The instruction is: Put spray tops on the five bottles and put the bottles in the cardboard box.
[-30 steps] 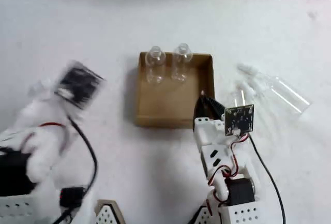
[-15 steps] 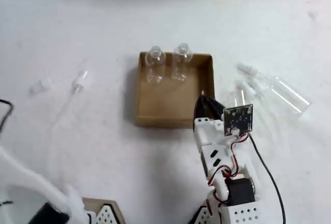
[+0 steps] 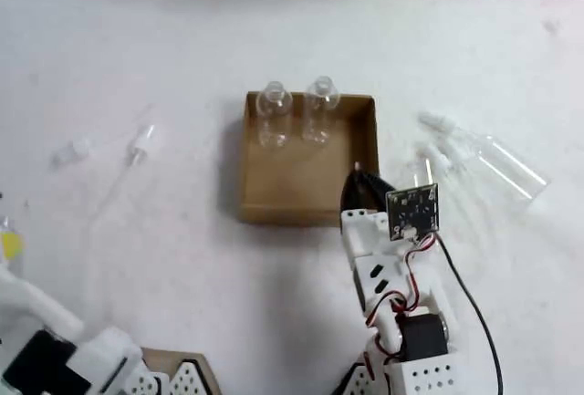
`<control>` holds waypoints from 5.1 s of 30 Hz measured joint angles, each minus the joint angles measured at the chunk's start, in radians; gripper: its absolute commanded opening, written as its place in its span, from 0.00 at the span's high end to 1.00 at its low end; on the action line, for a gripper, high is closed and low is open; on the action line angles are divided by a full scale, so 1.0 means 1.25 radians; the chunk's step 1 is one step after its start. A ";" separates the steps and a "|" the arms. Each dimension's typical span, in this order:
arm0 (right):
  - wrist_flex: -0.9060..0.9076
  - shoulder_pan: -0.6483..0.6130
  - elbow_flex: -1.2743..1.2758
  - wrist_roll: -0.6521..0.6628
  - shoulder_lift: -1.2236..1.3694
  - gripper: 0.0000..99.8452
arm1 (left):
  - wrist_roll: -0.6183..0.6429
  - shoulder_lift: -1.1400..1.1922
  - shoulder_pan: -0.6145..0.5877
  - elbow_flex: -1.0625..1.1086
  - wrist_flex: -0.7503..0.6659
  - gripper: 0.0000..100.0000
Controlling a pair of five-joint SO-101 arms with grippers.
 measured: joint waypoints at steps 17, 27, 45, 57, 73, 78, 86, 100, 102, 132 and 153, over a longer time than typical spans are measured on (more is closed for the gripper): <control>-0.048 0.001 0.023 0.005 0.000 0.98 | 0.206 0.435 0.221 -0.404 0.161 0.76; -0.048 0.000 0.023 0.005 0.000 0.98 | 0.156 0.519 0.180 -0.573 0.282 0.75; -0.048 0.000 0.023 0.005 0.000 0.98 | -0.011 0.525 0.185 -0.577 0.338 0.76; -0.048 0.000 0.023 0.005 0.000 0.98 | -0.074 0.525 0.184 -0.503 0.281 0.76; -0.048 0.000 0.023 0.005 0.000 0.98 | -0.074 0.525 0.184 -0.489 0.259 0.86; -0.048 0.000 0.023 0.005 0.000 0.98 | -0.074 0.525 0.185 -0.509 0.311 0.97; -0.048 0.000 0.023 0.005 0.000 0.98 | -0.074 0.525 0.189 -0.586 0.416 0.98; -0.048 0.000 0.023 0.034 0.000 0.98 | 0.004 0.360 0.317 -0.730 0.703 0.98; -0.048 0.000 0.023 0.050 0.000 0.98 | 0.072 0.282 0.322 -0.730 0.708 0.98; -0.136 0.026 0.056 0.069 0.000 0.98 | 0.450 -0.776 0.894 0.017 0.172 0.98; -0.139 0.052 0.056 0.069 0.000 0.98 | 0.473 -0.732 1.176 0.535 -0.856 0.98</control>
